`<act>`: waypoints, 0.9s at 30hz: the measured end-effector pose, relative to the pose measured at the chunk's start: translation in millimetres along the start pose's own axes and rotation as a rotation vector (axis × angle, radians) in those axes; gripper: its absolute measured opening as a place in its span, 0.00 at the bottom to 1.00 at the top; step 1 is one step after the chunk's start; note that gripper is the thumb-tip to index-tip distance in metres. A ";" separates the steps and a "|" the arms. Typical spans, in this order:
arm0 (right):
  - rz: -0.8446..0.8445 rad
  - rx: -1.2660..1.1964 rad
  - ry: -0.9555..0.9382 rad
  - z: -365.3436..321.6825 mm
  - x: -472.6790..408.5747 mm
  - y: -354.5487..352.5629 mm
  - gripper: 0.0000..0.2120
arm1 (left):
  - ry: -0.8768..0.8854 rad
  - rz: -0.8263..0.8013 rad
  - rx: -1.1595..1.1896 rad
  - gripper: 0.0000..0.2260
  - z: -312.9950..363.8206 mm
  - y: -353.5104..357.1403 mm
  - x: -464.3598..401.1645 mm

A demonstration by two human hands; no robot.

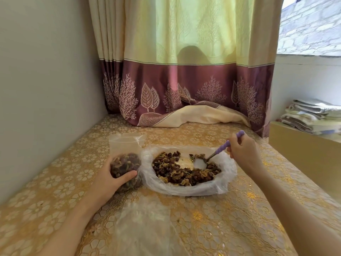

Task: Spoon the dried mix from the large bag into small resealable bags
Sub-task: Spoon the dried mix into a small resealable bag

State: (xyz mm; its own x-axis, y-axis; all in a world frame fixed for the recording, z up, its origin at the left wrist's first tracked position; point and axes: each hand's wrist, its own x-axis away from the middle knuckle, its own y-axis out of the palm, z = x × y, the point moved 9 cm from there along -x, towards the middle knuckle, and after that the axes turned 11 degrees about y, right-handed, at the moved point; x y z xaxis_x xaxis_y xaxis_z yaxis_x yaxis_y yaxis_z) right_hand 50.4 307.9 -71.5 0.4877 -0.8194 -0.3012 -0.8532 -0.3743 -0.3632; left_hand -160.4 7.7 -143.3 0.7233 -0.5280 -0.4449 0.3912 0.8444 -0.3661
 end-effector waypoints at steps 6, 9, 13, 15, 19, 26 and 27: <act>-0.059 -0.109 0.285 27.7 -5.7 10.8 0.18 | -0.010 0.006 -0.015 0.34 0.6 -0.3 1.3; -0.114 -0.217 0.414 41.4 -0.5 21.7 0.18 | -0.004 0.003 -0.016 0.34 2.3 -0.5 1.3; -0.145 -0.293 0.480 46.0 4.5 29.6 0.17 | 0.000 0.010 -0.027 0.33 4.0 -1.0 1.3; -0.125 -0.320 0.479 45.0 5.5 29.3 0.18 | -0.004 0.011 -0.034 0.33 4.6 -1.3 1.7; -0.033 -0.340 0.459 44.4 4.6 21.1 0.19 | -0.004 0.010 -0.035 0.33 4.3 -1.4 1.0; -0.034 -0.515 0.480 35.7 5.8 24.7 0.18 | 0.002 0.008 -0.030 0.32 4.9 -1.8 1.0; -0.038 -0.526 0.466 30.4 5.1 26.0 0.18 | 0.002 0.006 -0.036 0.31 5.0 -1.6 1.3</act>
State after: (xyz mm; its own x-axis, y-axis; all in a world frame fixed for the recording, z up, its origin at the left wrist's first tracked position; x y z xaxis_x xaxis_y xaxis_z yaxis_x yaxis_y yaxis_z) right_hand 36.2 307.2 -109.2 0.4897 -0.8580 0.1549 -0.8704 -0.4707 0.1443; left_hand -157.2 6.0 -139.2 0.7248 -0.5228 -0.4487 0.3658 0.8439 -0.3925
